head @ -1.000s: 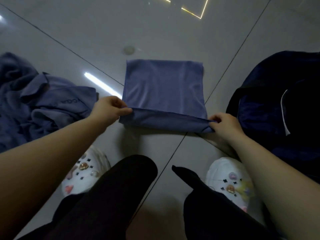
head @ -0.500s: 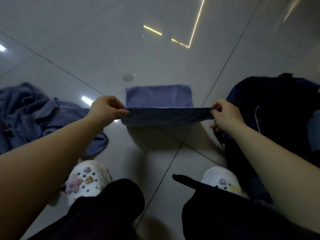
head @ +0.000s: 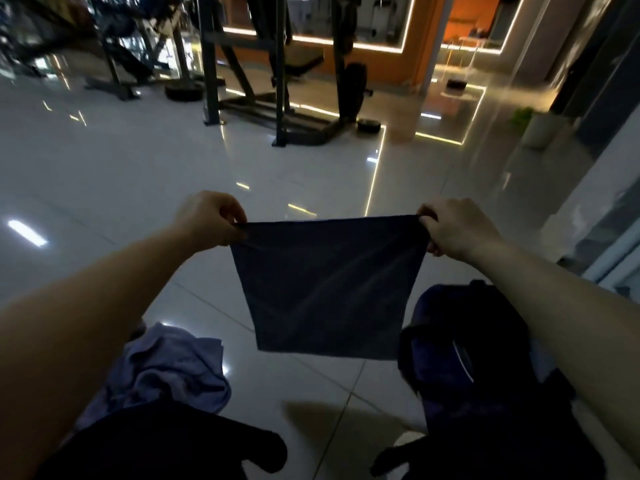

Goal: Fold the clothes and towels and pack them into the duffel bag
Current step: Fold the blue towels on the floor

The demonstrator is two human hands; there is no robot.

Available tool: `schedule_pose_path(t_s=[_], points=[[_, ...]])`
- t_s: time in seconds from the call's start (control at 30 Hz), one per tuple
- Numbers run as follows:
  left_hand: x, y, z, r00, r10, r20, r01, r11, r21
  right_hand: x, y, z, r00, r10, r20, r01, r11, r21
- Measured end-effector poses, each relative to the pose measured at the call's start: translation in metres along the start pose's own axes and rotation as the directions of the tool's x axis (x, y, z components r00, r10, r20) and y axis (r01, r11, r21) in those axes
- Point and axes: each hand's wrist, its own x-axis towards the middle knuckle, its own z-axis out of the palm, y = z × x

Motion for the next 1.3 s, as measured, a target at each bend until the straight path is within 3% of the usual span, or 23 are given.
schedule_pose_path(t_s=[0.1,0.17,0.27,0.33,0.4,0.47,0.53,0.6,0.67,0.77,0.87,0.97,1.13,1.2,1.3], points=[[-0.016,0.034,-0.038,0.999,-0.018,-0.039,0.01,0.983,-0.182,-0.011,-0.025,-0.042,0.995,-0.008,-0.095,0.013,0.999,0.051],[-0.032,0.05,-0.058,0.997,-0.038,-0.071,0.009,0.93,-0.367,-0.022,-0.04,-0.06,0.99,0.03,-0.137,-0.005,0.984,0.179],[-0.061,0.047,-0.061,0.999,-0.028,0.026,0.038,0.82,-0.571,-0.039,-0.049,-0.069,0.989,0.099,-0.11,-0.048,0.919,0.392],[-0.075,0.035,-0.056,0.996,-0.03,0.083,0.07,0.841,-0.536,-0.051,-0.046,-0.06,0.988,0.118,-0.098,-0.065,0.903,0.425],[-0.078,0.028,-0.057,0.996,0.006,0.089,0.036,0.887,-0.461,-0.059,-0.042,-0.046,0.957,0.139,-0.254,-0.008,0.89,0.455],[-0.074,0.026,-0.062,0.995,0.095,0.004,-0.082,0.882,-0.464,-0.067,-0.038,-0.033,0.916,0.139,-0.375,0.052,0.889,0.456],[-0.071,0.024,-0.061,0.985,0.149,-0.091,-0.172,0.909,-0.379,-0.069,-0.03,-0.019,0.952,0.086,-0.294,0.031,0.928,0.372],[-0.065,0.015,-0.052,0.971,0.207,-0.116,-0.22,0.97,-0.108,-0.071,-0.021,-0.008,0.981,0.073,-0.178,-0.016,0.954,0.301],[-0.06,0.005,-0.045,0.957,0.255,-0.138,-0.246,0.966,0.077,-0.072,-0.018,-0.007,0.976,0.046,-0.214,0.014,0.962,0.272],[-0.051,-0.004,-0.045,0.953,0.232,-0.195,-0.23,0.973,0.029,-0.071,-0.016,-0.01,0.978,0.023,-0.206,0.035,0.962,0.271],[-0.049,-0.008,-0.04,0.964,0.211,-0.16,-0.209,0.977,0.029,-0.071,-0.015,-0.011,0.986,0.026,-0.163,0.015,0.969,0.245],[-0.048,-0.006,-0.039,0.974,0.167,-0.152,-0.176,0.983,-0.048,-0.067,-0.013,-0.012,0.989,0.096,-0.115,-0.047,0.928,0.37],[-0.053,-0.004,-0.041,0.969,0.175,-0.176,-0.18,0.984,-0.012,-0.064,-0.011,-0.011,0.984,0.18,-0.019,-0.138,0.812,0.568],[-0.058,-0.006,-0.044,0.97,0.193,-0.15,-0.194,0.981,0.012,-0.067,-0.013,-0.01,0.981,0.192,0.038,-0.176,0.783,0.597],[-0.063,-0.01,-0.044,0.962,0.226,-0.156,-0.225,0.974,0.025,-0.07,-0.014,-0.01,0.981,0.192,-0.006,-0.15,0.786,0.6]])
